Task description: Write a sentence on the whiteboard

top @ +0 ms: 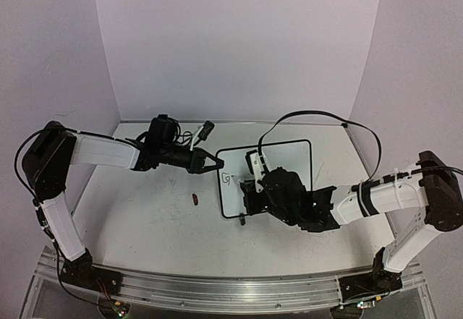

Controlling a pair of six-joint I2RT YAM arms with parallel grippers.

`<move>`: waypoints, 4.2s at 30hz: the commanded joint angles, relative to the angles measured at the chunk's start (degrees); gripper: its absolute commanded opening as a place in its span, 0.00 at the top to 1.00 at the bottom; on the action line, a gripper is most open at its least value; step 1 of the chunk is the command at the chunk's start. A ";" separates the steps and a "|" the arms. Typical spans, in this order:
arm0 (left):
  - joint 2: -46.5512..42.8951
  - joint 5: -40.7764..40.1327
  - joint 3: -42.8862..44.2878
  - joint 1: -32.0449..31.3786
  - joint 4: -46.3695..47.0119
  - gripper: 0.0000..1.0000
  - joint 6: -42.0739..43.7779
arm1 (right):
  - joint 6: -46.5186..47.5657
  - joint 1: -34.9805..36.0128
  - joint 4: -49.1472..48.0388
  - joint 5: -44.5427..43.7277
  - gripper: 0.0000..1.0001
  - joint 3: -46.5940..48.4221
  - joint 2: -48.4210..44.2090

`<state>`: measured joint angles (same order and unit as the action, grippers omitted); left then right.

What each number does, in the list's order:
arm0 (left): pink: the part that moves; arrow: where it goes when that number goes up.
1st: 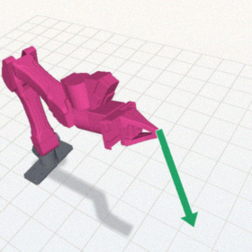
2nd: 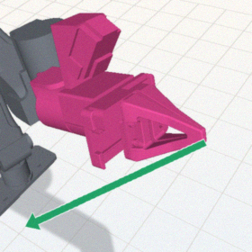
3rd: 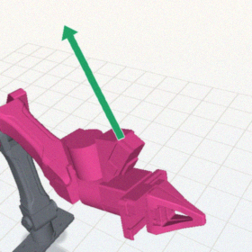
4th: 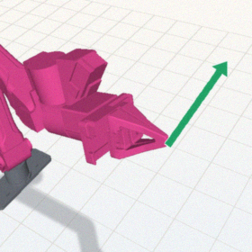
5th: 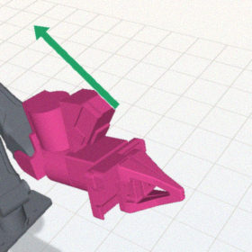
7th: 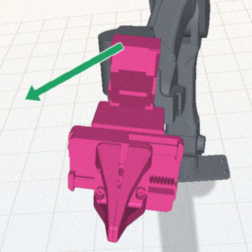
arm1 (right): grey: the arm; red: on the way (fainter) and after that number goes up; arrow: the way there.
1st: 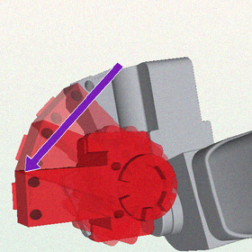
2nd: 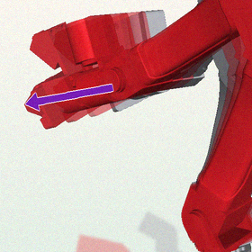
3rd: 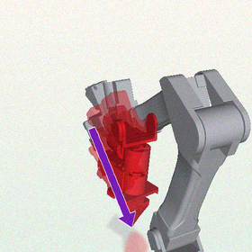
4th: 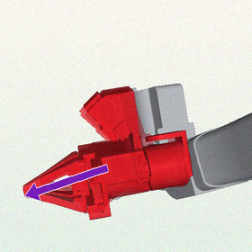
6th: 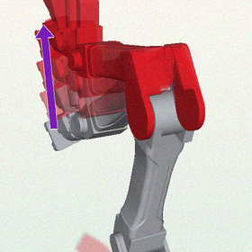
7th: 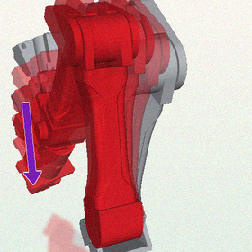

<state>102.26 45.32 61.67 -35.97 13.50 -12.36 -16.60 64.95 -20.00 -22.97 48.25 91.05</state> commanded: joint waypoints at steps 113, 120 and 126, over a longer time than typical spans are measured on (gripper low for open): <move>-0.39 -3.48 -0.76 -0.44 -3.83 1.00 1.64 | -1.93 -0.42 -1.71 -2.79 1.00 -0.09 -1.30; -0.41 -3.40 -0.76 -0.42 -3.79 1.00 1.64 | -1.87 -0.39 -1.71 -3.72 1.00 -0.05 -1.28; -0.27 -3.40 -0.69 -0.42 -3.83 1.00 1.64 | -1.25 -0.39 -1.30 -3.41 1.00 0.34 -0.77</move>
<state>102.26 45.38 61.67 -35.97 13.50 -12.19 -18.26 64.89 -20.16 -25.06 46.29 89.37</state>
